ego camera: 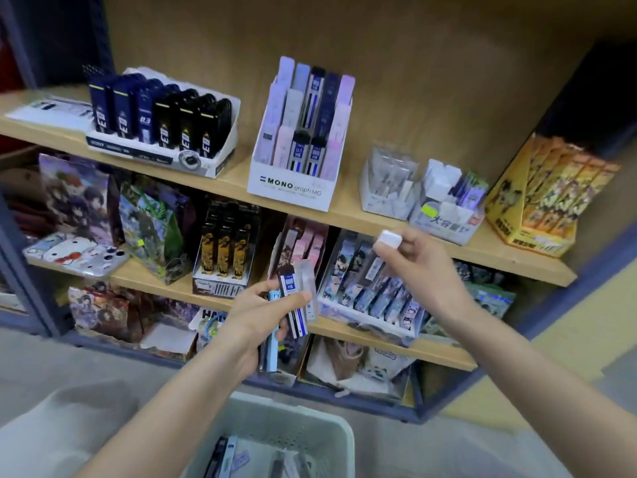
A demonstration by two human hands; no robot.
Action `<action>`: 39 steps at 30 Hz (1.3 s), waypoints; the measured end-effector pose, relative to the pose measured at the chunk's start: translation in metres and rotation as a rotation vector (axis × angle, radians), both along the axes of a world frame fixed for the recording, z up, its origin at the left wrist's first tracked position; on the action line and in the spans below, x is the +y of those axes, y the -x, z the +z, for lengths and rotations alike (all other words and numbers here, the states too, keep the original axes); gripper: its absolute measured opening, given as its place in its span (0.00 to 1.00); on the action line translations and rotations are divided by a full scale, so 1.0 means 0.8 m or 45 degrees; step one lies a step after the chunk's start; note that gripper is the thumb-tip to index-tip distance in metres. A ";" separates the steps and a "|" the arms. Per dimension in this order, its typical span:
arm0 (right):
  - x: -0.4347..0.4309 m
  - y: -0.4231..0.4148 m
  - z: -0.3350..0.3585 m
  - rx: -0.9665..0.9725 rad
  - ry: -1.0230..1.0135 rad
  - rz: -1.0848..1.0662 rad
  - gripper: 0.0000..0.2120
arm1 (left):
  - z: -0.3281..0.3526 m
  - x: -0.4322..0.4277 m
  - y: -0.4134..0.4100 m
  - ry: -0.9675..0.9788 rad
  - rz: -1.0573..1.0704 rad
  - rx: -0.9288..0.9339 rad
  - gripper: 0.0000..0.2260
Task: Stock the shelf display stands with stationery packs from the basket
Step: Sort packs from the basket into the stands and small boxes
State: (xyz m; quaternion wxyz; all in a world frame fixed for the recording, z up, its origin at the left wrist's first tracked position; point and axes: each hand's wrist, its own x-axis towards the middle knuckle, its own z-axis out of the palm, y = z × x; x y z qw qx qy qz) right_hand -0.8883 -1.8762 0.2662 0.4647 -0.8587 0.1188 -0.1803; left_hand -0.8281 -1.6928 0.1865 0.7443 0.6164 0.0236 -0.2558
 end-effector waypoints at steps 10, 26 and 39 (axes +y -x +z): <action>-0.139 -0.050 0.102 -0.576 0.715 -0.486 0.04 | 0.049 -0.064 -0.034 0.046 -0.062 -0.149 0.22; -0.205 -0.105 0.098 0.002 1.125 -0.354 0.07 | 0.050 -0.121 -0.054 -0.025 -0.124 -0.222 0.14; -0.109 -0.048 0.075 -0.261 0.876 -0.105 0.03 | 0.061 -0.116 -0.044 -0.011 -0.112 -0.202 0.18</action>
